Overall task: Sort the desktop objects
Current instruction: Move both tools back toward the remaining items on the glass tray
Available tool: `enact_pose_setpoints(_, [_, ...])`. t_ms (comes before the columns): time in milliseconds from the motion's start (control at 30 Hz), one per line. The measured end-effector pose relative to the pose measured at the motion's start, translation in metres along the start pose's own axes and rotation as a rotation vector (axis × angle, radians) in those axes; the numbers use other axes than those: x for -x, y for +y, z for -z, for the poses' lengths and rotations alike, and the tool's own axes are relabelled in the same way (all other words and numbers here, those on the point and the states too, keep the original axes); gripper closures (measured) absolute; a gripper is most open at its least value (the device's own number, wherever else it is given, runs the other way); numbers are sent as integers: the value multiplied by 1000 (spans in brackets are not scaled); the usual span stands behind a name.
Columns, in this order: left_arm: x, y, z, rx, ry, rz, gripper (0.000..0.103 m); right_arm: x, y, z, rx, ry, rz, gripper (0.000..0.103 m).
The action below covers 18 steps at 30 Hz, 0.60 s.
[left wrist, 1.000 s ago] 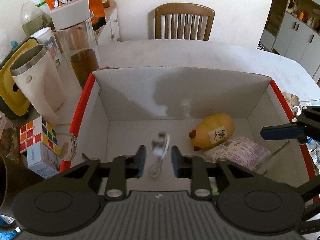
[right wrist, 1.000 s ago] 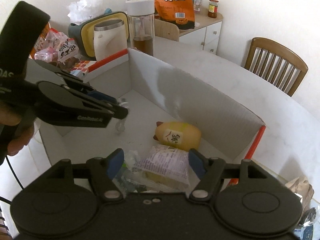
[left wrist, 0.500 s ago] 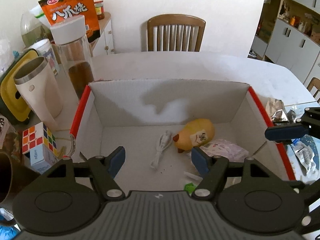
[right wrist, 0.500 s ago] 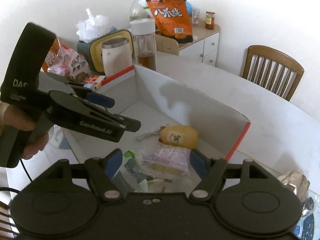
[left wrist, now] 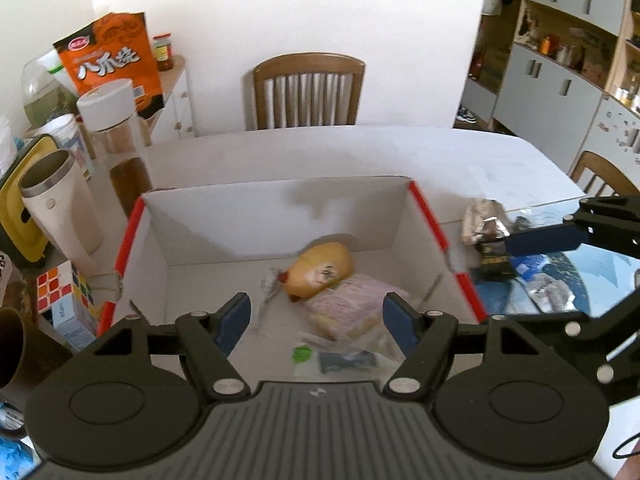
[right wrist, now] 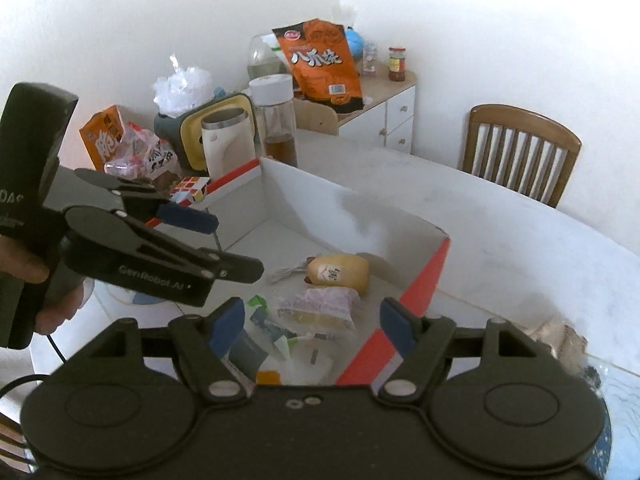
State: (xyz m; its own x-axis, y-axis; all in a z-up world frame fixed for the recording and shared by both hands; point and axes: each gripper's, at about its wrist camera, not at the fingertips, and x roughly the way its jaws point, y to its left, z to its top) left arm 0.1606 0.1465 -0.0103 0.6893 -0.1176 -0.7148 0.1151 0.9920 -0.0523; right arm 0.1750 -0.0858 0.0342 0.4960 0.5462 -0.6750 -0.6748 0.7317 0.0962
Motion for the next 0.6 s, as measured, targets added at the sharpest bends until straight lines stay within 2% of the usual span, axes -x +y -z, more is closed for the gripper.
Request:
enact_pose_setpoints(167, [14,-18,5,-18,-17,29,26,23,-7,10,-22,-29,19,24])
enact_pose_setpoints(300, [23,-32,8,-32,-28,66,25,44,-18,23,-34,-48,58,23])
enact_pose_setpoints(433, [30,-47,11,-44,-46,92,17,65,-35,41,-76,-60,117,21])
enact_pose_setpoints(600, [30,-70,14,-66,-54,143,15,86,-57,69,-133,-53,207,20])
